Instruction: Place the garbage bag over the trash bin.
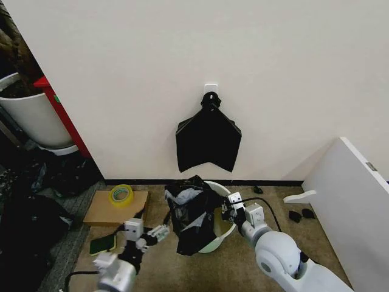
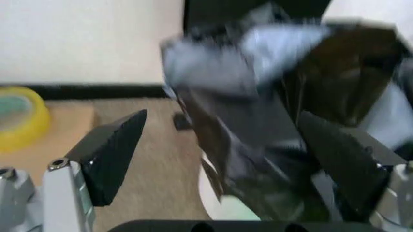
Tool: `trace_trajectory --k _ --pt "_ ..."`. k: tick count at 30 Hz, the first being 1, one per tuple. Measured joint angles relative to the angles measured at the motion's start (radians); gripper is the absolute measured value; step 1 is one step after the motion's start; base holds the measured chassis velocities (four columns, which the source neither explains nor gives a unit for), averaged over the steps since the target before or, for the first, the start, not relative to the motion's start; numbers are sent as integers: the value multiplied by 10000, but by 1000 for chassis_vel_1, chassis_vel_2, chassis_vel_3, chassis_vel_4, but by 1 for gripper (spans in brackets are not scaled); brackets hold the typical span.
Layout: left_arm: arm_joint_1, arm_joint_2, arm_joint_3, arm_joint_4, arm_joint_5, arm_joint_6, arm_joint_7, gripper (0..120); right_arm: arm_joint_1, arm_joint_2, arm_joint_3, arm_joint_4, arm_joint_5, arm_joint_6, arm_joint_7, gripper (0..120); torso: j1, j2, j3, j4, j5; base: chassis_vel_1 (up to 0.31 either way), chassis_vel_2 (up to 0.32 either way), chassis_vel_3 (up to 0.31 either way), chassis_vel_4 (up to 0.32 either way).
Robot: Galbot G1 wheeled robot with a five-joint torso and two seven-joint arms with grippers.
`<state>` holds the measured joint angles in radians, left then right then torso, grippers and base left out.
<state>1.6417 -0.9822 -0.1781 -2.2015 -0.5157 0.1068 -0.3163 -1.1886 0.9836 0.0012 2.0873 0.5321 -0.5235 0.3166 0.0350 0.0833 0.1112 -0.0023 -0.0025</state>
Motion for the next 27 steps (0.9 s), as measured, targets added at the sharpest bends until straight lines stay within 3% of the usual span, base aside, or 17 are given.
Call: trace_trajectory --k 6,12,16,27 --pt "-1370 -401 1244 696 -569 494 -564 84 -133 -208 97 67 48 -46 53 0 0 0 0 1 1 0 0 0 0" --pt "-2145 -659 1681 895 -875 895 -952 81 -263 -294 193 117 65 -115 118 0 0 0 0 0 2 0 0 0 0" --pt "-2776 -854 1966 982 -1255 1958 -1750 95 -363 -319 309 155 88 -169 163 0 0 0 0 0 1 0 0 0 0" --pt "-4062 -1284 2464 1643 -2166 3318 -2908 95 -449 -313 443 185 163 -228 228 0 0 0 0 0 0 0 0 0 0"
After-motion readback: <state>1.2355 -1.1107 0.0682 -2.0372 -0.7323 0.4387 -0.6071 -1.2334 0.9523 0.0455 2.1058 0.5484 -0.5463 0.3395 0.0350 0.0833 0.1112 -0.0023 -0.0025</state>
